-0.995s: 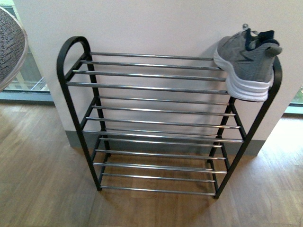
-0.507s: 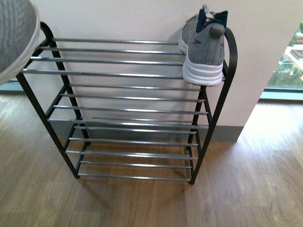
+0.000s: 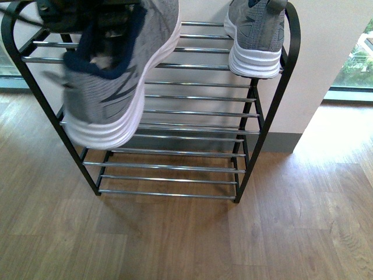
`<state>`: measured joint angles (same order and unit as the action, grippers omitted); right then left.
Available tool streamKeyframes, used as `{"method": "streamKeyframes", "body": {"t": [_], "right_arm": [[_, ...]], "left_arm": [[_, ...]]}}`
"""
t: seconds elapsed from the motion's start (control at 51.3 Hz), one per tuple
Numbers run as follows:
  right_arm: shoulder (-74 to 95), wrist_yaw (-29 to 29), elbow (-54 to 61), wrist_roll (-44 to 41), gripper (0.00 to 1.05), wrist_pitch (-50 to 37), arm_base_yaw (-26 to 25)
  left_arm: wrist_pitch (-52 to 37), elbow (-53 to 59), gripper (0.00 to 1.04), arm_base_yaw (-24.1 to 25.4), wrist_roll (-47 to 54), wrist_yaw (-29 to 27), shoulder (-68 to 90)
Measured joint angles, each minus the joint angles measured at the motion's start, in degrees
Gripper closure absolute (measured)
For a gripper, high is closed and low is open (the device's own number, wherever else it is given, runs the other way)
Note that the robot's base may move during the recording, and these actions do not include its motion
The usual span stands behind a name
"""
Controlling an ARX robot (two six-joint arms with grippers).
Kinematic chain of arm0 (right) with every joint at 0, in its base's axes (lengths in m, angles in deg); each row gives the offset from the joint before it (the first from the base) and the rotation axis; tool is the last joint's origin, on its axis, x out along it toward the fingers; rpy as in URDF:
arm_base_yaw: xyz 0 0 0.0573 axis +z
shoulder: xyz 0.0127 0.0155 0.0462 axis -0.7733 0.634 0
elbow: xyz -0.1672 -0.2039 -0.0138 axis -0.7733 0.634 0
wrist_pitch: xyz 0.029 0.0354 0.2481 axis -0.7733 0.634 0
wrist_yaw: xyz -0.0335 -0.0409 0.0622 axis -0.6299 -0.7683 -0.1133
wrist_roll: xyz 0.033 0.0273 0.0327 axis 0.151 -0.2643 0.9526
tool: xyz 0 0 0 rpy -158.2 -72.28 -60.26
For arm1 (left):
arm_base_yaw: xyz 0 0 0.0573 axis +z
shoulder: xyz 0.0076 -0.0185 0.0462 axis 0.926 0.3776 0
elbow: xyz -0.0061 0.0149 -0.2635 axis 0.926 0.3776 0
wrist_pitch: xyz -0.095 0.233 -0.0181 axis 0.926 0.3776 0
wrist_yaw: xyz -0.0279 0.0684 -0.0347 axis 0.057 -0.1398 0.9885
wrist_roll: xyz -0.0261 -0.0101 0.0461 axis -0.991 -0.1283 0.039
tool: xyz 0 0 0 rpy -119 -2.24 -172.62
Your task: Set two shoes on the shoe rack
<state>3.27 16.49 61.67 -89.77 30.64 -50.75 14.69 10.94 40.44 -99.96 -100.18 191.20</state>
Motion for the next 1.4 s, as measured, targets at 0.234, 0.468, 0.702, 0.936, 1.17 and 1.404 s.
{"method": "streamKeyframes", "body": {"t": [0.234,0.468,0.702,0.936,1.17,1.404], "right_arm": [[0.00,0.00,0.00,0.00,0.09,0.00,0.00],[0.00,0.00,0.00,0.00,0.09,0.00,0.00],[0.02,0.00,0.00,0.00,0.09,0.00,0.00],[0.00,0.00,0.00,0.00,0.09,0.00,0.00],[0.00,0.00,0.00,0.00,0.09,0.00,0.00],[0.00,0.00,0.00,0.00,0.09,0.00,0.00]], "left_arm": [[15.12,-33.51,1.02,-1.01,-4.39,-0.35,19.82],[32.44,-69.09,1.02,-2.45,-7.93,2.01,39.58],[40.92,-86.31,1.02,-2.12,-9.46,2.97,51.01],[41.13,-92.02,1.02,-0.37,-11.37,4.13,54.58],[42.29,-92.45,1.02,-0.15,-11.72,2.84,54.95],[42.51,-92.48,1.02,-0.13,-11.76,2.82,54.95]]}}
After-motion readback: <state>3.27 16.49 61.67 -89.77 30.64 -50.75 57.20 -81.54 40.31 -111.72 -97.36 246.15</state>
